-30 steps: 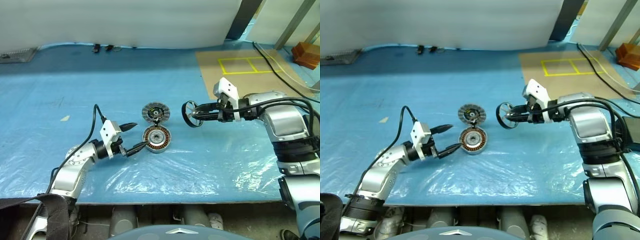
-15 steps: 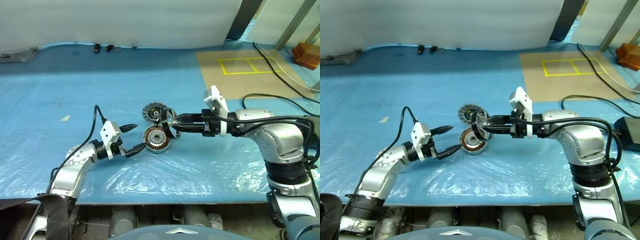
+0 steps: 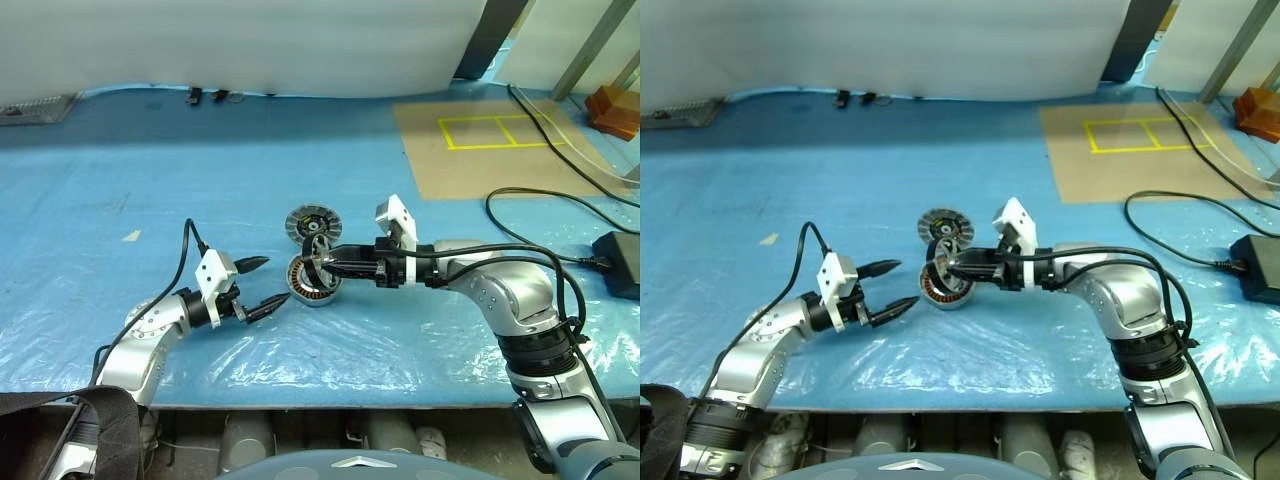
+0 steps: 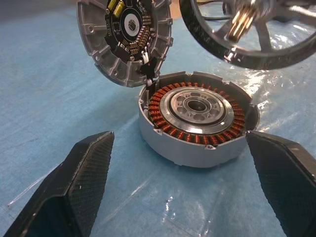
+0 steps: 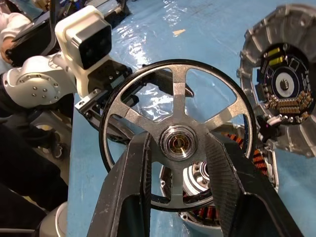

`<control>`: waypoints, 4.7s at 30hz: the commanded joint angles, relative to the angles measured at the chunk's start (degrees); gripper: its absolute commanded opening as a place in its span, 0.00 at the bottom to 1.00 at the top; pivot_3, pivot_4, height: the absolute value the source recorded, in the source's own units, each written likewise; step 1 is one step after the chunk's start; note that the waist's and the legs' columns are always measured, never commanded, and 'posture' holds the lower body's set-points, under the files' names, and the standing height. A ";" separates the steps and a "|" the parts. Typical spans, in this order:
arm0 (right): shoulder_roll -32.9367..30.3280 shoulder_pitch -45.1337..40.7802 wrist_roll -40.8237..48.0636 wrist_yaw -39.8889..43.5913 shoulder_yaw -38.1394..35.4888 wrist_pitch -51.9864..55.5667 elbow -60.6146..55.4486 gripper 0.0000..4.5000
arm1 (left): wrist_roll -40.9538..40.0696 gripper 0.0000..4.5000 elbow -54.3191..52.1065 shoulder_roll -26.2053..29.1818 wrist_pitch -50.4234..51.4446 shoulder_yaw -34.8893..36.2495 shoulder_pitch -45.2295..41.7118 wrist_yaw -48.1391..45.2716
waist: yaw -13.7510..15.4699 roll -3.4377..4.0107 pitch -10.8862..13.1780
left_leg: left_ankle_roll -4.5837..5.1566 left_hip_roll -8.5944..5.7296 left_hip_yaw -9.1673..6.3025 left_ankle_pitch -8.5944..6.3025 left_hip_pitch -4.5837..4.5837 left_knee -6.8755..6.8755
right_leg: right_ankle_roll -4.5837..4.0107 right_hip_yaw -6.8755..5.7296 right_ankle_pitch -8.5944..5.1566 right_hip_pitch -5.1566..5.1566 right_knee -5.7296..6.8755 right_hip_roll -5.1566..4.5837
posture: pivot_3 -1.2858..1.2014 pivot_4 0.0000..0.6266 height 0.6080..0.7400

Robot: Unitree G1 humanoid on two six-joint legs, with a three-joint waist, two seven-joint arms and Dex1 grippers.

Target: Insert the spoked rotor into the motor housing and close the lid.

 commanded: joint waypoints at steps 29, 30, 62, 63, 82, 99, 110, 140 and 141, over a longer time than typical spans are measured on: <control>-0.80 0.95 -6.96 -0.58 5.26 -10.17 7.00 0.44 | -0.41 1.00 -1.81 0.21 -1.22 0.78 0.20 0.46 | -0.08 -0.01 0.00 | 0.00 0.00 0.00 0.00 0.13 0.00 | 0.02 0.00 0.01 0.14 0.00 0.00 | 0.52 0.24 1.00; -0.76 0.93 -7.09 -0.69 5.27 -10.27 7.04 0.49 | -0.40 1.00 -1.76 0.19 -1.26 0.77 0.17 0.44 | -0.07 -0.01 0.00 | 0.00 0.00 0.00 0.00 0.13 0.00 | 0.02 0.00 0.01 0.14 -0.01 0.00 | 0.52 0.24 1.00; 0.72 -1.28 -3.68 -2.06 2.85 -8.77 4.37 0.39 | -0.20 1.00 1.06 0.70 -3.10 1.21 -0.31 -0.72 | -0.16 0.00 0.00 | 0.00 0.00 -0.01 0.00 0.11 0.00 | 0.01 0.00 0.01 0.13 -0.02 0.00 | 0.52 0.24 1.00; 0.33 -1.83 -4.65 -1.97 3.88 -9.14 4.29 0.39 | -0.21 1.00 1.05 0.78 -3.09 1.30 -0.32 -0.70 | -0.16 0.00 0.00 | 0.00 0.00 -0.01 0.00 0.11 0.00 | 0.02 0.00 0.01 0.13 -0.02 0.00 | 0.52 0.24 1.00; -1.91 -10.51 -13.17 2.40 13.28 -11.41 6.06 0.39 | -0.13 1.00 0.37 1.35 -3.32 2.58 1.46 0.67 | -0.14 -0.01 0.00 | 0.00 0.01 -0.01 0.00 0.10 0.00 | 0.02 0.00 0.01 0.13 -0.01 0.00 | 0.52 0.24 1.00; 0.22 -10.31 -14.76 3.54 14.06 -11.64 7.29 0.39 | -0.25 1.00 -0.91 1.29 -2.44 2.25 1.73 1.38 | -0.13 -0.01 0.00 | 0.00 0.02 -0.01 0.00 0.11 0.00 | 0.01 0.00 0.01 0.13 0.00 0.00 | 0.52 0.24 1.00; 0.95 -9.88 -16.02 3.50 14.65 -12.67 8.43 0.01 | -0.37 1.00 -1.45 1.40 -1.91 2.42 1.78 2.00 | -0.13 0.00 0.00 | 0.00 0.01 -0.01 0.00 0.11 0.01 | 0.01 0.00 0.01 0.13 0.01 0.00 | 0.52 0.24 1.00; 4.05 -9.22 -13.22 2.38 11.26 -9.48 11.57 0.49 | 0.17 1.00 -0.40 0.98 -2.28 1.65 1.35 1.81 | -0.14 -0.01 0.00 | 0.00 0.01 -0.01 0.01 0.11 0.01 | 0.01 0.00 0.01 0.13 0.03 0.00 | 0.52 0.24 1.00; 4.25 -9.16 -12.94 2.39 11.00 -9.18 11.64 0.49 | 0.22 1.00 -0.37 0.98 -2.31 1.63 1.36 1.80 | -0.15 0.00 0.00 | 0.00 0.02 -0.01 0.00 0.11 0.01 | 0.01 0.00 0.01 0.13 0.03 0.00 | 0.52 0.24 1.00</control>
